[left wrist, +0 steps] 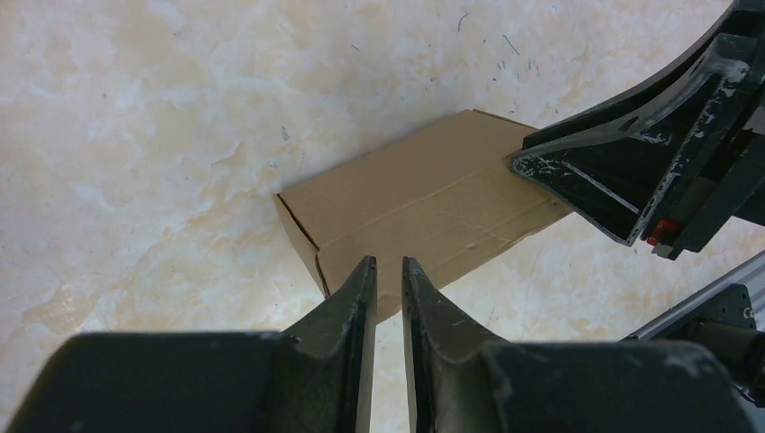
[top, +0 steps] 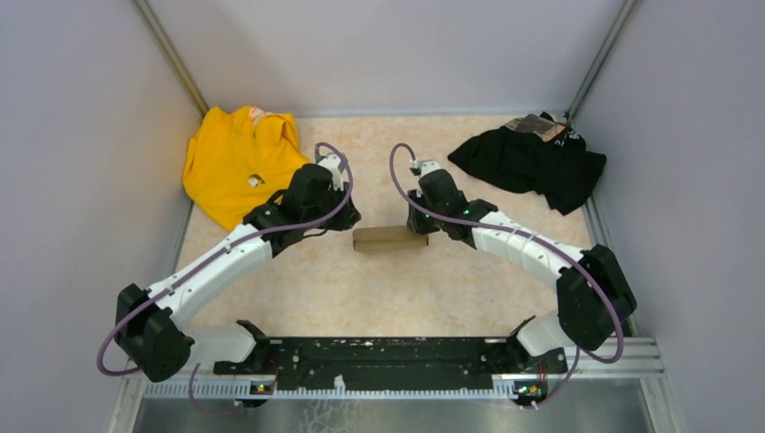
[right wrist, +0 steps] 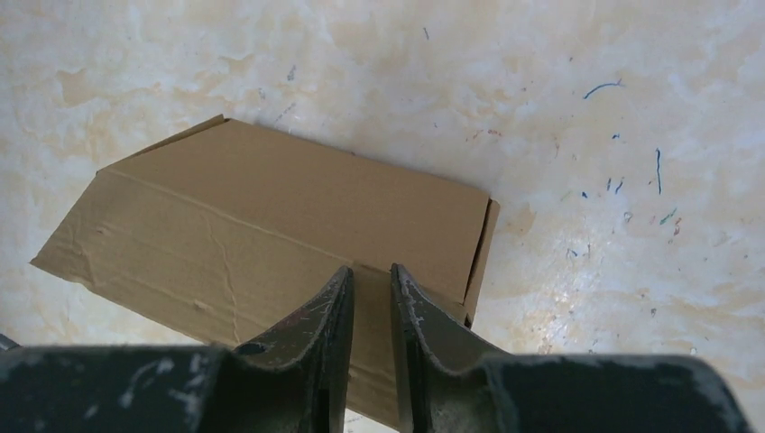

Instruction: Fold the paper box

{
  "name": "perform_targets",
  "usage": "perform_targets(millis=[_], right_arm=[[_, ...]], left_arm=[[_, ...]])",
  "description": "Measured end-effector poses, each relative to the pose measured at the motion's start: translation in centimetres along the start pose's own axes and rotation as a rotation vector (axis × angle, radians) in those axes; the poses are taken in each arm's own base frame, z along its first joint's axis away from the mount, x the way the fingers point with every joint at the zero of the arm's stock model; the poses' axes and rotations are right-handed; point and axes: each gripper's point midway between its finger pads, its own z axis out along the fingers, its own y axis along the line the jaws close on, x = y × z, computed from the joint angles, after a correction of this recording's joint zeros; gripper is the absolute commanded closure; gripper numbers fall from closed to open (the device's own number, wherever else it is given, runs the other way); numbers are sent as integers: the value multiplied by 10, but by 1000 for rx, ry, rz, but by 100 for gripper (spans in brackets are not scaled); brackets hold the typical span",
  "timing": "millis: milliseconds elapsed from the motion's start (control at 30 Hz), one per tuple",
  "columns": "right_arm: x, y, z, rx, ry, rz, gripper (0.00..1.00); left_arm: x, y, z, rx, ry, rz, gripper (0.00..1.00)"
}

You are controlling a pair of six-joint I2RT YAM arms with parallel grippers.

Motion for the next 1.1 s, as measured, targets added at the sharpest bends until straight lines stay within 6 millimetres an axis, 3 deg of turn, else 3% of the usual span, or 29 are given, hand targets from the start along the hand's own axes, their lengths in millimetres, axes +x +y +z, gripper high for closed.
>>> perform_targets(millis=[233,533,767,1100], right_arm=[[-5,-2,5,2,-56,4,79],[-9,-3,14,14,-70,6,79],[24,-15,29,62,56,-1,79],[27,-19,30,82,64,-2,78]], left_arm=[[12,-3,10,17,53,-20,78],[11,-7,7,37,50,-30,78],[13,-13,4,68,52,-53,79],[71,-13,6,48,130,-83,80]])
